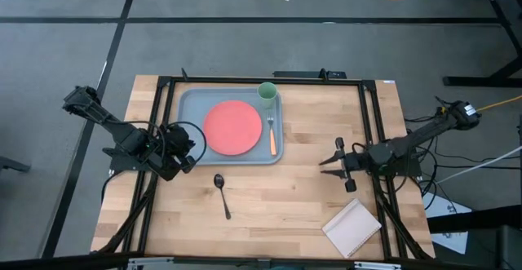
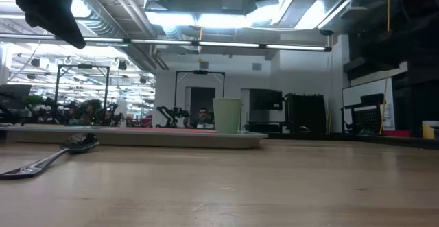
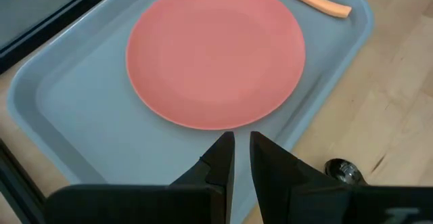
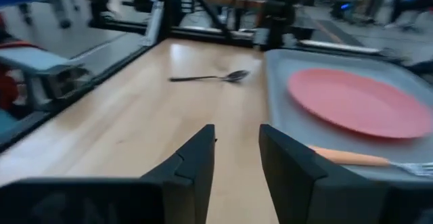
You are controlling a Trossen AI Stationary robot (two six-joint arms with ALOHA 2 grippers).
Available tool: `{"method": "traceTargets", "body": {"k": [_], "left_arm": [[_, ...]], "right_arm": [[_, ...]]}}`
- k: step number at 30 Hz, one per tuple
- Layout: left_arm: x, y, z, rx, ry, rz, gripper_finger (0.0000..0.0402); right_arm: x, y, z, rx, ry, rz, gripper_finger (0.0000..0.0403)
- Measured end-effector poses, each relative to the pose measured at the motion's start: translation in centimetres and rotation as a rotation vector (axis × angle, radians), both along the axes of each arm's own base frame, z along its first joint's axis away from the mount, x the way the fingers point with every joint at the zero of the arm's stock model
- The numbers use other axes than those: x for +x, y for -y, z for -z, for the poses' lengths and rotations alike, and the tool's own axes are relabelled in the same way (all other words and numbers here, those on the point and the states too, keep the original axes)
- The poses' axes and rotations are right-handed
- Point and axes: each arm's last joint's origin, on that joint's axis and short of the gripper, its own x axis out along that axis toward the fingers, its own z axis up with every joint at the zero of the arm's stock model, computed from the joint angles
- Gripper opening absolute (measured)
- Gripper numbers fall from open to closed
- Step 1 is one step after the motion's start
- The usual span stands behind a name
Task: Pick and place plate/cup/fork/spoon on tray
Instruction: Put the black spoon on the gray tray to the left of the light pink plate
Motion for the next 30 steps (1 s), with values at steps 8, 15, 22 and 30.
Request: {"method": "traceTargets", "body": {"k": [8, 15, 22, 30], "left_arm": [[0.0, 0.0, 0.0, 0.0, 0.0, 0.0, 0.0041], [0.0, 0.0, 0.0, 0.0, 0.0, 0.0, 0.0041], [0.0, 0.0, 0.0, 0.0, 0.0, 0.0, 0.0041], [0.0, 0.0, 0.0, 0.0, 0.0, 0.0, 0.0041]], "right_arm": [[-0.8, 2.0, -0.1, 0.01, -0.015, 0.133, 0.0122], [-1.8, 2.9, -0.6, 0.031, 0.037, 0.169, 0.0122], [-2.5, 3.0, -1.6, -0.001, 0.162, 0.139, 0.0122], [-2.7, 3.0, -1.6, -0.018, 0.171, 0.011, 0.0122]]}}
